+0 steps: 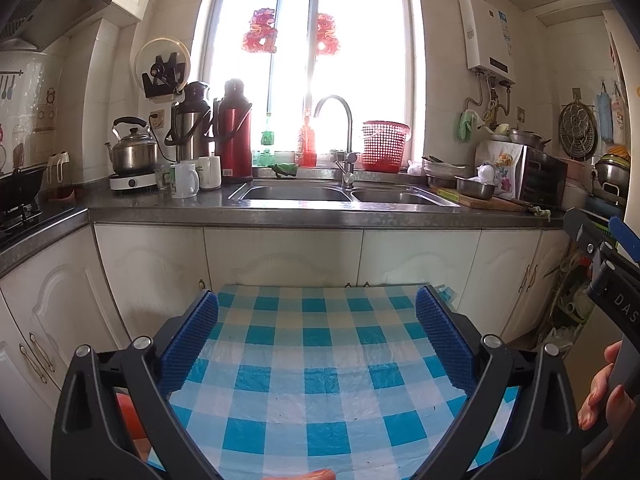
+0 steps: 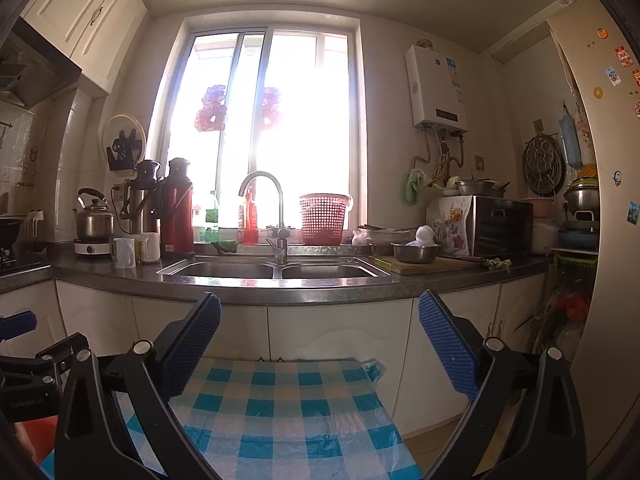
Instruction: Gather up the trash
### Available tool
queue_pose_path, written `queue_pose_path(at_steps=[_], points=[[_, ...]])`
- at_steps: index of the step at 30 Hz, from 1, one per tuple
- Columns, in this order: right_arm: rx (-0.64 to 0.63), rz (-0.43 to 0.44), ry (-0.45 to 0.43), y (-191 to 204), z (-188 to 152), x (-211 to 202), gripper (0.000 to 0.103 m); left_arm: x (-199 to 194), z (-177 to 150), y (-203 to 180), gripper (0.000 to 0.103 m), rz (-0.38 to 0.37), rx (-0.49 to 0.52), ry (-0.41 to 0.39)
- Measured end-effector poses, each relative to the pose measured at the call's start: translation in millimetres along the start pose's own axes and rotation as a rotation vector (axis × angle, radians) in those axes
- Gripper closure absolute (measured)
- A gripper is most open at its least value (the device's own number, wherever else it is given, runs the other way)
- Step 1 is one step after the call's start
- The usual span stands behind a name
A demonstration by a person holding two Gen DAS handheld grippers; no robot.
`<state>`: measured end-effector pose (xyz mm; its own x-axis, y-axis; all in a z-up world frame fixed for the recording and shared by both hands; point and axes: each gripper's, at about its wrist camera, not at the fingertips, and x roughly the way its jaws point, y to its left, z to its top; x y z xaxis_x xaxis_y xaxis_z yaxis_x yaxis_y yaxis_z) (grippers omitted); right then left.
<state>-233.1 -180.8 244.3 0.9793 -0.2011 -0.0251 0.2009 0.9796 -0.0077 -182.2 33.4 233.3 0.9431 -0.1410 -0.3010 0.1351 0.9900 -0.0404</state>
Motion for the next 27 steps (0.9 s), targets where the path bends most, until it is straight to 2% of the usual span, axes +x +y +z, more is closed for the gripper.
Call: queue_pose_path(at_steps=[15, 25, 27], points=[[-0.003, 0.004, 0.017, 3.9, -9.4, 11.9, 0.005, 12.9, -6.8, 1.7, 0.004, 0.006, -0.007, 0.016], [0.002, 0.024, 0.087, 8.0, -33.4, 36.5, 0.005, 39.2, -20.0, -1.0, 0.004, 0.021, -0.004, 0.051], [-0.002, 0.028, 0.115, 9.1, -43.8, 45.4, 0.005, 54.0, -27.6, -2.5, 0.004, 0.035, 0.007, 0.088]])
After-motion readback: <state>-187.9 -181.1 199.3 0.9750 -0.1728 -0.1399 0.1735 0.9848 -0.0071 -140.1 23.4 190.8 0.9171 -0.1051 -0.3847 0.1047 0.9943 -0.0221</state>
